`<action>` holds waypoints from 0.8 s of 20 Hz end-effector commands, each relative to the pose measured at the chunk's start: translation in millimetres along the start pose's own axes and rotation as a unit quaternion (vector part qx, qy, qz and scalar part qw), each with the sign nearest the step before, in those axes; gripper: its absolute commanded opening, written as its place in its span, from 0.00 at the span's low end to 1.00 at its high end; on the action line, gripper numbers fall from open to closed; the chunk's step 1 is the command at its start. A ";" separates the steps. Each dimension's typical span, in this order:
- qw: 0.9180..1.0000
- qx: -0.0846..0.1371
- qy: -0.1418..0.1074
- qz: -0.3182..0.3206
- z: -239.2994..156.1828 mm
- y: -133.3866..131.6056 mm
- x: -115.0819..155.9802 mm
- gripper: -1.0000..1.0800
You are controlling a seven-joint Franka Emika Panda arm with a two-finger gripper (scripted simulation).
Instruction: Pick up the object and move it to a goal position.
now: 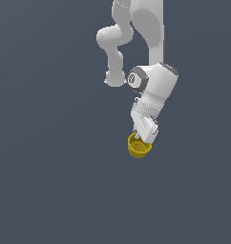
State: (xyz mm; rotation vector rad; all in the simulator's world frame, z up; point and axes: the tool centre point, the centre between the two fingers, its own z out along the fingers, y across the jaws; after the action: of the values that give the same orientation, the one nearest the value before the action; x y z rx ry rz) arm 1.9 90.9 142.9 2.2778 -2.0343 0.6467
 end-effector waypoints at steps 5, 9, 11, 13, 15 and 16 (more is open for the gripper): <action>1.000 0.001 0.001 0.001 -55.4 -40.8 18.9 0.00; 1.000 0.001 0.001 0.001 -86.0 -64.1 29.1 0.00; 1.000 0.002 0.001 0.000 -98.9 -74.3 33.1 0.00; 1.000 0.002 0.001 0.000 -109.9 -83.0 36.3 0.00; 1.000 0.002 0.000 0.000 -118.6 -90.3 38.9 0.00; 1.000 0.002 0.000 0.000 -122.2 -93.3 39.9 0.00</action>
State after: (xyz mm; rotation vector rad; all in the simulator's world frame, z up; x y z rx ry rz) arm 54.6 101.0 281.5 2.2783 -2.0334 0.6505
